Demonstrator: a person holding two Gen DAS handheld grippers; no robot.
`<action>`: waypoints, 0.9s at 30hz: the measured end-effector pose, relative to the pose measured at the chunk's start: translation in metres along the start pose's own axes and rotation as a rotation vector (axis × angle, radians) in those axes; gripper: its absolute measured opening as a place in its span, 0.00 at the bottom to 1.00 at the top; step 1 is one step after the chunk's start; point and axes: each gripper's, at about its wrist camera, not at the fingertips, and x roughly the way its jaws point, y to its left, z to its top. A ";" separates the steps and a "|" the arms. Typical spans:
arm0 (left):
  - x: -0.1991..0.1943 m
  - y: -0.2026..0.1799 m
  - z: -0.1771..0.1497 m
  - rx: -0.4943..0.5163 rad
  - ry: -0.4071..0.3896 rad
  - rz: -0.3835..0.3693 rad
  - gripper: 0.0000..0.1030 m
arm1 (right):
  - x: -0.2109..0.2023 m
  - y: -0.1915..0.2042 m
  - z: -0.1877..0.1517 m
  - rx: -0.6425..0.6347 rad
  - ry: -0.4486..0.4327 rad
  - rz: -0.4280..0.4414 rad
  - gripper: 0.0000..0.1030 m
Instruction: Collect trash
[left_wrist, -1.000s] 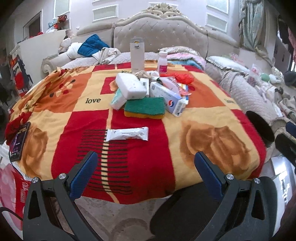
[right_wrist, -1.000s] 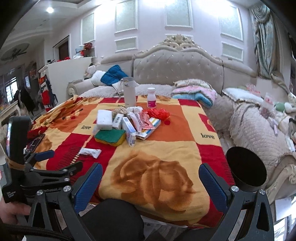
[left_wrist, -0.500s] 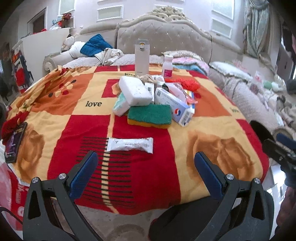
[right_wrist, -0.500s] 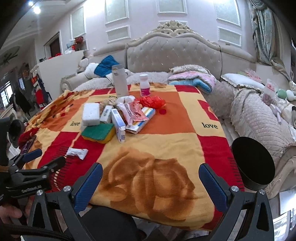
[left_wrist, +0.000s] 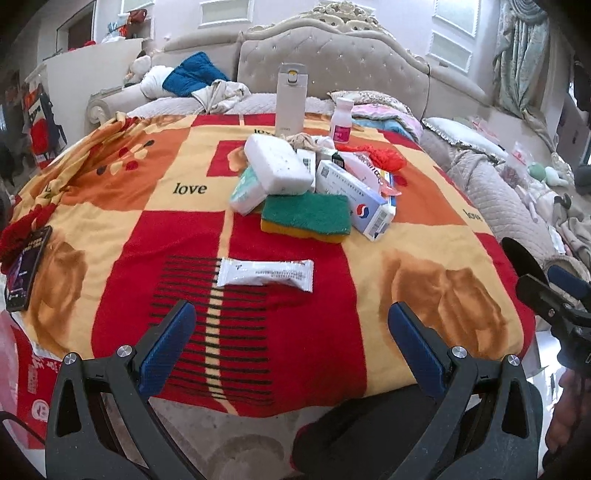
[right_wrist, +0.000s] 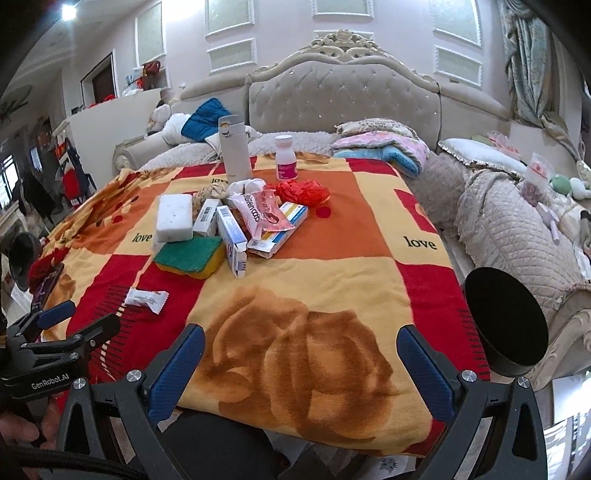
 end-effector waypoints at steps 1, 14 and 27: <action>0.000 0.001 -0.001 -0.003 0.001 0.003 1.00 | 0.001 0.001 0.001 -0.001 0.003 -0.004 1.00; -0.003 0.008 -0.003 -0.015 0.017 0.018 1.00 | 0.003 0.009 0.006 0.006 0.005 -0.013 1.00; -0.043 0.001 -0.002 0.032 -0.101 0.093 1.00 | -0.035 0.025 0.004 -0.009 -0.069 0.013 1.00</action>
